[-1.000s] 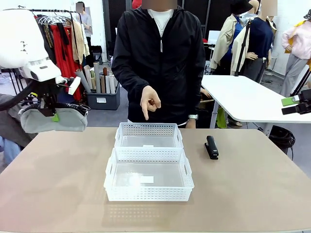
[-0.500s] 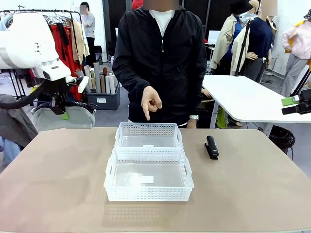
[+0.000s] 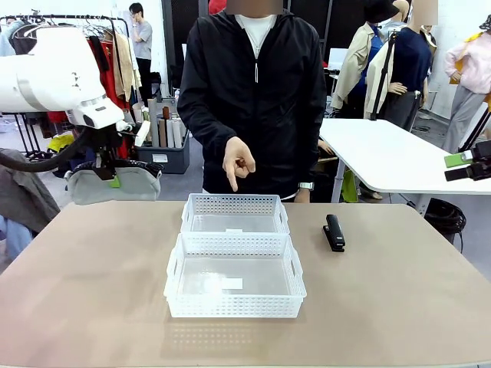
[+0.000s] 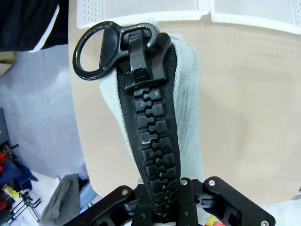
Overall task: Distribute items into two baskets.
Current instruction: Move the picked Pencil pouch towards the Organizing basket indicated by the person, stopping as directed.
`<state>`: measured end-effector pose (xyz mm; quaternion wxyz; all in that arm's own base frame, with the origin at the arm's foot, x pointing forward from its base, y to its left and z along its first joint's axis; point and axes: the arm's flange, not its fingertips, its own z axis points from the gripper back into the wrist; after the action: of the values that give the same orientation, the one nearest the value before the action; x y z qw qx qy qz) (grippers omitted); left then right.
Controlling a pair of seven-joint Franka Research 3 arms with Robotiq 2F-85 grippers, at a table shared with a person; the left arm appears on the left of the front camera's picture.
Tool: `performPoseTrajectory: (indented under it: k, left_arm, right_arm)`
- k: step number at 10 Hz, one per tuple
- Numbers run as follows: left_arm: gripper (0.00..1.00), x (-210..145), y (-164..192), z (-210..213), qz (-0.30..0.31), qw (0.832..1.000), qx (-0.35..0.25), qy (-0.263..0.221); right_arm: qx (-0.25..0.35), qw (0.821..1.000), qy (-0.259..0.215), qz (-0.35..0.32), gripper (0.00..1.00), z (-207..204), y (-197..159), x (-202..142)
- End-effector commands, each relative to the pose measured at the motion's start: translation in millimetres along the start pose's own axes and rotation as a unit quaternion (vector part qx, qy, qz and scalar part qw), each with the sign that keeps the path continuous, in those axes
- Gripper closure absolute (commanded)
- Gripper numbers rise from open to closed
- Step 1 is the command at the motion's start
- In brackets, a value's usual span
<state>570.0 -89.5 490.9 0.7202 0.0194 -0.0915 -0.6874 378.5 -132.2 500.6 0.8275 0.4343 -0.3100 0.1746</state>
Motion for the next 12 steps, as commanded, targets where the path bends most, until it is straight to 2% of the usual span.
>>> performPoseTrajectory:
  k: [1,7,12]
  left_arm:
    - [1.0,9,7,2,0.013,1.0,0.008,-0.007]
    - [1.0,34,9,-9,0.011,1.0,0.003,-0.021]
    - [1.0,56,5,-18,0.035,0.998,0.0,-0.042]
  right_arm:
    - [0.004,1.0,-0.004,-0.001,0.0,-1,2,0]
    - [0.004,1.0,-0.004,-0.001,0.0,-1,2,0]
    - [0.004,1.0,-0.004,-0.001,0.0,-1,2,0]
